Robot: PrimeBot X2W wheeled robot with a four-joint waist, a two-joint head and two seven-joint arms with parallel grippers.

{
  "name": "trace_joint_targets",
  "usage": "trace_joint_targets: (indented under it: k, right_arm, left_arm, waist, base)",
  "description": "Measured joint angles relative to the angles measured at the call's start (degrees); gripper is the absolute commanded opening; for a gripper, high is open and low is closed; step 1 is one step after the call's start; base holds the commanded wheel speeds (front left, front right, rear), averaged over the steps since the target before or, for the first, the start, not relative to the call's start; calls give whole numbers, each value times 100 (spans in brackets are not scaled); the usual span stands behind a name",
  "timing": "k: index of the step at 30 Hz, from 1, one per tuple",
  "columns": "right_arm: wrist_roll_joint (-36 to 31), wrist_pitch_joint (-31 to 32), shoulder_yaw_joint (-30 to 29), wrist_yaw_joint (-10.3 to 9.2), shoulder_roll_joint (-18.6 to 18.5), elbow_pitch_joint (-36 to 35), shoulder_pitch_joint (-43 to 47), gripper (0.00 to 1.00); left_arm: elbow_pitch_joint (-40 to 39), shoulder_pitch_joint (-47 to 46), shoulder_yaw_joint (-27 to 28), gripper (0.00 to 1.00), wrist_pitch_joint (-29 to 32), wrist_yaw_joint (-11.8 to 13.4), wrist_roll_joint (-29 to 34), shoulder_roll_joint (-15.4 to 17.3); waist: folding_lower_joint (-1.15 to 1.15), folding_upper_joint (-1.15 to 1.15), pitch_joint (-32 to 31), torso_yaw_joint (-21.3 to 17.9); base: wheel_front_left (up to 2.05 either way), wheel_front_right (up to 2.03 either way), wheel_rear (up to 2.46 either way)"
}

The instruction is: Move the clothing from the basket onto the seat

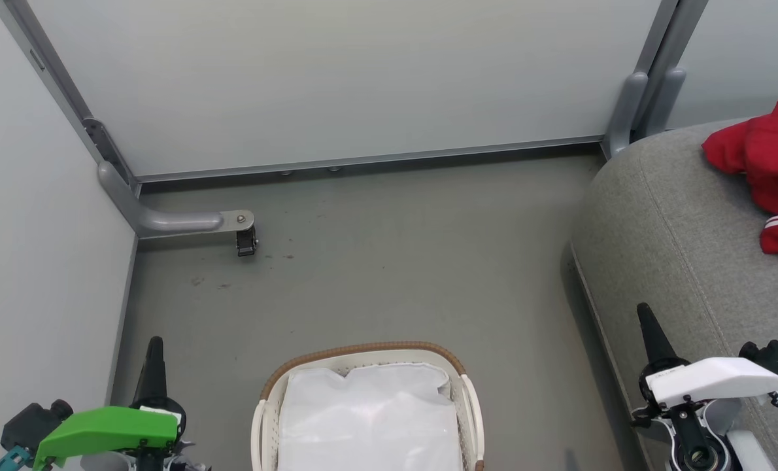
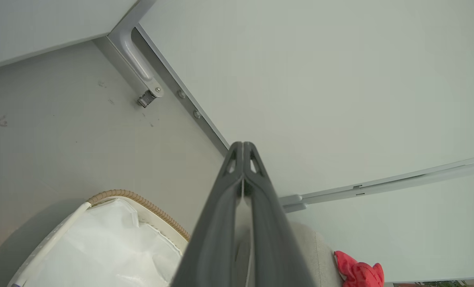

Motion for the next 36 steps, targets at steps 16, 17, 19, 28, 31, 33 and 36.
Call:
trace_joint_targets:
  k: [16, 17, 19, 28, 31, 33, 36]
  right_arm:
    - [910, 237, -91, 0, -11, -163, 31, 0]
    - [951, 245, -94, 0, -11, -171, 34, 0]
    - [1067, 269, -107, 0, -12, -191, 41, 0]
    - [1511, 381, -144, 0, -18, -269, 64, 0]
    - [1642, 421, -158, 0, -19, -296, 65, 0]
    - [1742, 446, -166, 0, -19, -311, 68, 0]
    - [1882, 479, -178, 0, -20, -335, 78, 0]
  left_arm:
    - [-87, -82, 88, 0, 246, 0, -832, -9]
    - [-91, -83, 93, 0, 252, 1, -883, -9]
    - [-109, -86, 108, 0, 286, 1, -976, -11]
    - [-163, -121, 160, 0, 402, 1, -1374, -18]
    - [-177, -134, 178, 0, 431, 1, -1493, -20]
    - [-191, -143, 186, 0, 455, 1, -1602, -21]
    - [-203, -148, 199, 0, 489, 1, -1714, -22]
  waist:
    - [0, 0, -51, 5]
    - [0, 0, -54, 5]
    - [0, 0, -61, 6]
    - [0, 0, -89, 9]
    - [0, 0, -98, 10]
    - [0, 0, -105, 11]
    - [0, 0, -114, 12]
  base:
    - [0, 0, 0]
    - [0, 0, 0]
    - [0, 0, 0]
    - [0, 0, 0]
    - [0, 0, 0]
    - [0, 0, 0]
    - [0, 0, 0]
